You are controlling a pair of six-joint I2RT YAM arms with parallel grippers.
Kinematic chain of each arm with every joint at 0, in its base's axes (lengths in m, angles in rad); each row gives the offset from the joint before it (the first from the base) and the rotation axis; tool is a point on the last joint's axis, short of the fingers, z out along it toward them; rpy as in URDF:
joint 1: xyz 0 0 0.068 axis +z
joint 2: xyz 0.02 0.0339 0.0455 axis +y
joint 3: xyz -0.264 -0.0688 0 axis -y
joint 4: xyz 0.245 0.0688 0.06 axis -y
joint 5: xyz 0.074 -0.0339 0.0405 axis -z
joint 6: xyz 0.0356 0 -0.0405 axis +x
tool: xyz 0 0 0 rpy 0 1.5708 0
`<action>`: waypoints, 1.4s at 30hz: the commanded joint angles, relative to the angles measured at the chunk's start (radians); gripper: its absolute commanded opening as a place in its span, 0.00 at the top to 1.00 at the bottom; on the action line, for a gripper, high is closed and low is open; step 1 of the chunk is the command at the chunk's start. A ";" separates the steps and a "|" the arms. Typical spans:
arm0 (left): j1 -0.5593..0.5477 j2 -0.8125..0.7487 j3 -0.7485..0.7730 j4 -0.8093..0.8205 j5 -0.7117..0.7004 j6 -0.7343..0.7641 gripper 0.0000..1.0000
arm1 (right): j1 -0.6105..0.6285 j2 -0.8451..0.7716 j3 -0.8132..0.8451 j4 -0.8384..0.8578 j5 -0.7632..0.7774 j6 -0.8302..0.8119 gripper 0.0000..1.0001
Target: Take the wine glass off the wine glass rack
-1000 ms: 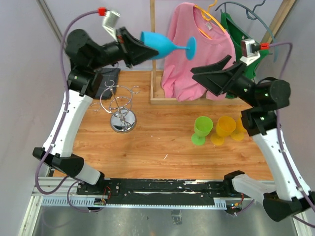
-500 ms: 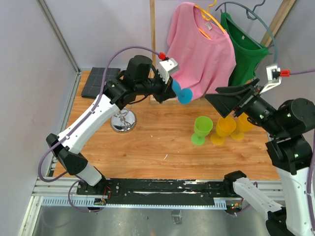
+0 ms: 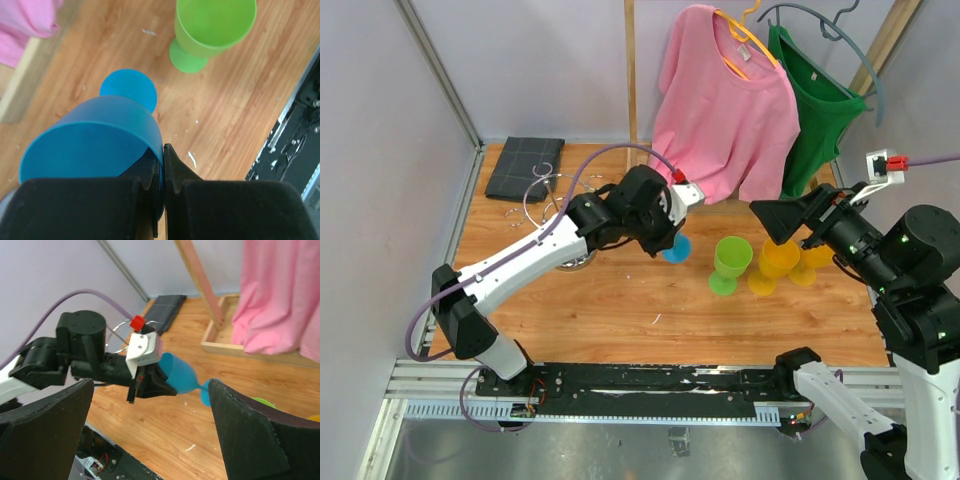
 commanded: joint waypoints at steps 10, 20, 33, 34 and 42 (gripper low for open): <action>-0.059 0.013 -0.087 0.013 -0.052 -0.036 1.00 | -0.018 -0.028 0.062 -0.318 0.374 -0.086 0.02; -0.116 0.114 -0.098 0.081 -0.049 -0.091 1.00 | -0.017 -0.033 0.079 -0.401 0.469 -0.074 0.01; -0.140 0.206 -0.072 0.102 -0.023 -0.130 1.00 | -0.018 -0.045 0.079 -0.420 0.472 -0.077 0.02; -0.142 0.209 -0.070 0.102 -0.024 -0.131 1.00 | -0.017 -0.045 0.077 -0.420 0.472 -0.077 0.02; -0.152 0.217 -0.064 0.102 0.006 -0.131 0.77 | -0.018 -0.043 0.076 -0.419 0.474 -0.080 0.02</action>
